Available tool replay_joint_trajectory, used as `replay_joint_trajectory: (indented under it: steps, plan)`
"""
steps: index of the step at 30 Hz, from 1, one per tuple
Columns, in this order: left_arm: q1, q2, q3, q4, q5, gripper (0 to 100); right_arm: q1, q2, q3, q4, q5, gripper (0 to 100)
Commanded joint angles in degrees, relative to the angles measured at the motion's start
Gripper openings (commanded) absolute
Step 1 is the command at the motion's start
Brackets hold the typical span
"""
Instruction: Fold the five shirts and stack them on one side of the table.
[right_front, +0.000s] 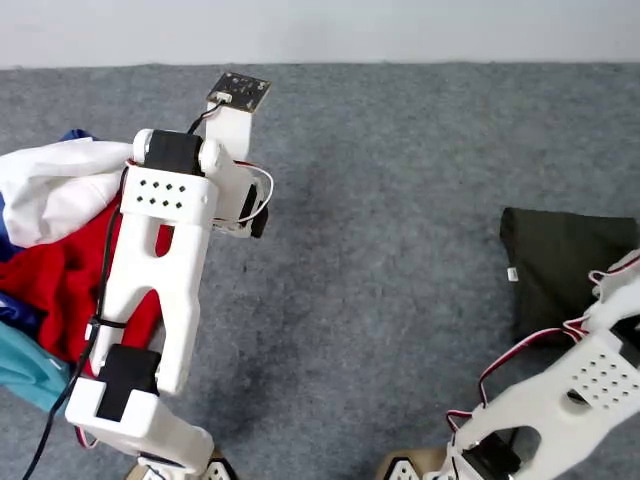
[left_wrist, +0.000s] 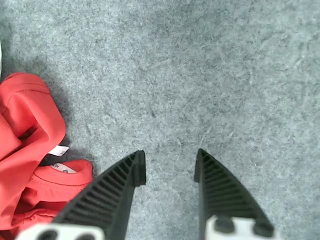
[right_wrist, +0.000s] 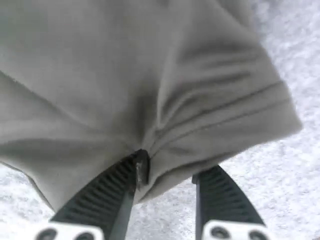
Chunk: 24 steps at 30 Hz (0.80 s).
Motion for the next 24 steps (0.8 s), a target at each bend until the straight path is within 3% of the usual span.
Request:
replay_joint_trajectory:
  steps: [1,12,14,24]
  plan:
    - [-0.26,-2.64,-0.13,0.70,0.09,17,1.10,-5.23,-1.32,2.68,1.76,15.4]
    - [-0.26,-2.20,-0.13,0.70,0.09,17,0.66,-24.84,8.26,2.24,1.32,15.4]
    - [-0.26,-2.20,-0.13,0.70,0.09,17,0.92,-26.24,8.53,-1.71,0.09,15.3]
    - [-0.26,-2.55,-0.13,0.79,0.09,17,5.67,-10.77,11.87,-20.44,-7.38,15.4]
